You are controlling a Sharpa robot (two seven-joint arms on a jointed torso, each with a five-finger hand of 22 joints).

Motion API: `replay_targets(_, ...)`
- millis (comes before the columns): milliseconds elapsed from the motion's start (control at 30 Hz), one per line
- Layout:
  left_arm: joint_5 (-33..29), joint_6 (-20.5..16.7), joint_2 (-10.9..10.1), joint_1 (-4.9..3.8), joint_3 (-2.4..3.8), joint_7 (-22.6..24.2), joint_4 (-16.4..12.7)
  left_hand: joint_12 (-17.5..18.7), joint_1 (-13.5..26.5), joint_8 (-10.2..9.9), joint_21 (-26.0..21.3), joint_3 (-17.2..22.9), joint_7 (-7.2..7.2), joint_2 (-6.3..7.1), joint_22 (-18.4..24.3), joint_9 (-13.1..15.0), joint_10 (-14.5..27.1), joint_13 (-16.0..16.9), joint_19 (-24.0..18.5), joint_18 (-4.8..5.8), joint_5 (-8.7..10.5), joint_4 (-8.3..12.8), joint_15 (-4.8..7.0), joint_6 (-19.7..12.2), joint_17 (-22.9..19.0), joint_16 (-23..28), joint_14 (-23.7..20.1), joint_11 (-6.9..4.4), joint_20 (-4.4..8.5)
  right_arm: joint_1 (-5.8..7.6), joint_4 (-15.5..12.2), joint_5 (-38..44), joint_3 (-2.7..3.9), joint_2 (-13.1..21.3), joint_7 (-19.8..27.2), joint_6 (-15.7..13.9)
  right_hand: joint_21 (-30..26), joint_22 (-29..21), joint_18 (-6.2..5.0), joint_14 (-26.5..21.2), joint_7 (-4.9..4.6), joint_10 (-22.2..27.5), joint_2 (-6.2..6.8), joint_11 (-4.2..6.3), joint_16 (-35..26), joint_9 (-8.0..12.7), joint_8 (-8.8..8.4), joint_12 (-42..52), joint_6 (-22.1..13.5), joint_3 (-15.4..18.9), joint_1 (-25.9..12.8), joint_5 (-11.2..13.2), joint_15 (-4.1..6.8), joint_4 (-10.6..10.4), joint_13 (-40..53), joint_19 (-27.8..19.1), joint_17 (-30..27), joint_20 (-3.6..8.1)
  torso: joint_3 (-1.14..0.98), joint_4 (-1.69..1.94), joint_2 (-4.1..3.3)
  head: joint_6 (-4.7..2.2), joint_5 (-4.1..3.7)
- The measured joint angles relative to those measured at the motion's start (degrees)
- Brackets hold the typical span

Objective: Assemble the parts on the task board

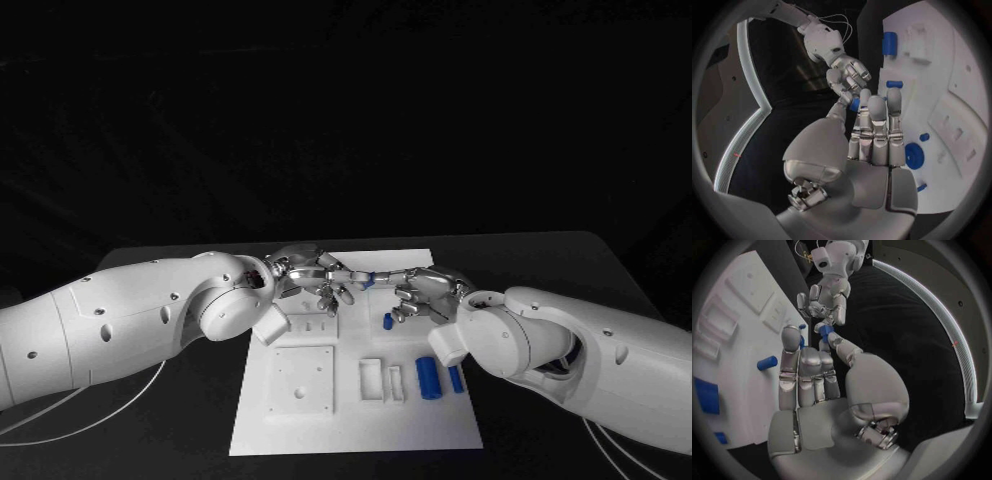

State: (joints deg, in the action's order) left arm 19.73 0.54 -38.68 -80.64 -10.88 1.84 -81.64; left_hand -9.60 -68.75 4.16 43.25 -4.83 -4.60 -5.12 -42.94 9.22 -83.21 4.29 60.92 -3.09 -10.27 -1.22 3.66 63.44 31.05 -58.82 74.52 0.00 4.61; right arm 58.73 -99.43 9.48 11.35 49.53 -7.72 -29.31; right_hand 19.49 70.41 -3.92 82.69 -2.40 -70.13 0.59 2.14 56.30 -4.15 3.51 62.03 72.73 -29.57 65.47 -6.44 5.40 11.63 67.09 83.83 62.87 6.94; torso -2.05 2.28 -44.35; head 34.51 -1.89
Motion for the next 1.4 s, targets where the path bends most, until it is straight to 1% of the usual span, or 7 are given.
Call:
replay_targets(333,-0.1,0.2,0.1,0.02,-0.02,0.0,0.0,0.4,-1.6,0.0,0.0,0.0,0.00,-1.58,-0.3,-0.7,0.0,-0.1,-0.2,0.00,0.00,0.8,0.00,0.0,0.0,-0.4,0.0,0.00,0.21,-0.02,0.0,0.0,0.01,-0.1,-0.3,0.3,0.0,0.0,0.00,0.0,-0.10,0.0,-0.09,0.00,0.0,0.0,-0.05,0.0,0.1,0.0,0.1,0.0,0.00,0.0,0.0,0.0,0.0,0.00,-0.01,-0.01,-0.02,-0.06,-0.13)
replay_targets(533,-0.1,0.2,0.1,0.03,-0.03,-0.1,0.1,0.4,-2.1,0.0,0.0,0.1,0.00,-2.12,-0.4,-0.8,0.0,-0.1,-0.2,0.00,0.00,0.9,0.00,0.0,0.0,-0.6,0.0,0.00,0.21,-0.04,0.0,0.0,0.02,-0.1,-0.4,0.4,0.0,0.0,0.00,0.0,-0.09,0.0,-0.15,0.00,0.0,0.0,-0.19,0.0,0.1,0.1,0.2,0.0,0.00,0.1,0.0,0.0,0.0,0.00,-0.01,0.00,-0.04,0.00,-0.02)
replay_targets(833,-0.1,0.4,0.2,0.03,-0.03,-0.2,0.1,0.7,-2.6,0.0,0.0,0.3,0.16,-2.13,-0.5,-0.9,0.0,-0.1,-0.2,0.00,-0.33,1.6,0.00,0.2,0.1,-0.8,0.0,0.00,0.21,-0.06,0.0,0.1,0.02,-0.2,-0.5,0.5,0.0,0.0,0.00,0.0,-0.09,0.0,-0.16,0.00,0.0,0.0,-0.01,0.0,0.1,0.1,0.2,0.0,0.00,0.1,0.0,0.0,0.0,0.00,-0.04,0.02,-0.03,0.10,0.02)
replay_targets(1033,-0.1,0.6,0.3,0.05,-0.16,-0.3,0.2,0.7,-3.5,0.0,0.0,0.8,0.55,-2.65,-0.6,-0.9,-0.2,-0.1,-0.2,0.00,-0.60,2.1,0.00,0.6,0.1,-0.8,0.0,-0.20,0.21,-0.18,0.0,0.2,0.03,-0.2,-0.5,0.6,-0.2,0.1,0.00,0.0,-0.08,0.0,-0.16,0.00,0.0,0.0,0.00,0.0,0.1,0.1,0.2,0.0,0.00,0.1,0.0,0.0,0.0,0.00,-0.08,-0.01,-0.04,0.16,0.10)
replay_targets(1133,-0.1,0.6,0.4,0.07,-0.23,-0.4,0.3,0.9,-4.3,0.0,0.2,1.2,0.61,-3.25,-0.7,-0.9,-0.2,-0.2,-0.2,0.00,-0.78,2.8,0.00,0.7,0.1,-1.1,0.0,-0.20,0.21,-0.22,0.0,0.3,0.03,-0.2,-0.5,0.7,-0.2,0.1,0.00,0.0,-0.08,0.0,-0.16,0.00,0.0,0.0,-0.01,0.0,0.1,0.1,0.2,0.1,0.00,0.1,0.0,0.0,0.0,0.00,-0.08,-0.02,-0.04,0.21,0.10)
replay_targets(1267,-0.2,0.6,0.4,0.11,-0.29,-0.4,0.3,1.1,-5.6,0.0,0.2,2.2,0.93,-3.96,-0.9,-0.7,-0.4,-0.2,-0.2,0.00,-2.18,3.8,0.00,1.4,0.1,-1.1,0.0,-0.41,0.21,-0.25,0.0,0.5,0.02,-0.2,-0.6,0.7,-0.2,0.1,0.00,0.0,-0.08,0.0,-0.15,0.00,0.0,0.0,-0.01,0.0,0.1,0.1,0.2,0.0,0.00,0.1,0.0,0.0,0.0,0.00,-0.04,-0.01,-0.04,0.25,0.05)
replay_targets(1400,-0.3,0.5,0.4,0.14,-0.32,-0.3,0.3,1.2,-6.6,-0.4,0.7,3.3,0.81,-4.49,-1.2,-0.2,-0.4,-0.2,-0.2,0.00,-5.18,5.1,0.10,1.6,0.3,-1.5,0.1,-0.41,0.21,-0.28,0.0,0.8,0.02,-0.2,-0.8,0.9,-0.2,0.1,0.00,0.0,-0.09,0.2,-0.14,-0.21,0.0,0.0,-0.01,0.0,0.1,0.0,0.2,-0.4,0.00,0.3,0.0,0.0,0.0,0.00,-0.02,-0.01,-0.03,0.26,0.02)
